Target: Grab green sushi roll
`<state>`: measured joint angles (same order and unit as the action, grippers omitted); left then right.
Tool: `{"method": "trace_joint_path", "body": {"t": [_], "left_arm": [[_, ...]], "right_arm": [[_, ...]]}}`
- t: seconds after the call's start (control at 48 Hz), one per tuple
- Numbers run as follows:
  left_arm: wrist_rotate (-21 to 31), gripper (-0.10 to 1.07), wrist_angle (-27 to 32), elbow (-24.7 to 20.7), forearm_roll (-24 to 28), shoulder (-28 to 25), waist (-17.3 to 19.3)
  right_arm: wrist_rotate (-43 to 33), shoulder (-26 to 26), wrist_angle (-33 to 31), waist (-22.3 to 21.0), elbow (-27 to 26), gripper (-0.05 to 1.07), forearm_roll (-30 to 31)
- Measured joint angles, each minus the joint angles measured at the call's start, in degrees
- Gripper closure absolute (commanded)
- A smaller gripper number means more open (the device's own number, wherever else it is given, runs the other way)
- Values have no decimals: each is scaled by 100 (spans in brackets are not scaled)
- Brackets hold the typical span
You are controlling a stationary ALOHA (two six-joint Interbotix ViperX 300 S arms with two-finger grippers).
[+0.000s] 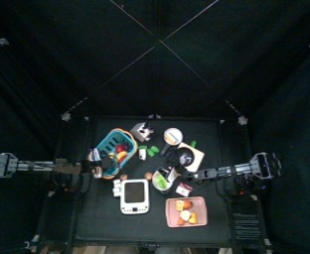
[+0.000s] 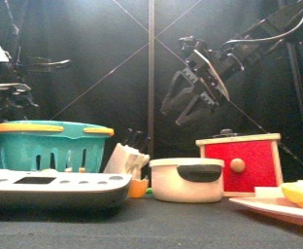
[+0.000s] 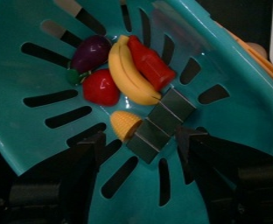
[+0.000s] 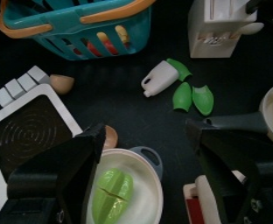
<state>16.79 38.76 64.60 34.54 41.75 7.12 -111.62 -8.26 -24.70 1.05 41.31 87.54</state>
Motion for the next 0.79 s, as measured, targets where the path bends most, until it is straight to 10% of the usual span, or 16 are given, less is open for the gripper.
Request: {"method": "trace_joint_path", "body": {"t": [0.375,0.792], "left_arm": [[-2004,1,0,-888,0,-316,844],[-5651,0,536,-1494,-2962,-1529,1758]], "right_arm": [[9,211,9,-62,-53,1,9],[18,343,123,-167,-114,1,0]]}}
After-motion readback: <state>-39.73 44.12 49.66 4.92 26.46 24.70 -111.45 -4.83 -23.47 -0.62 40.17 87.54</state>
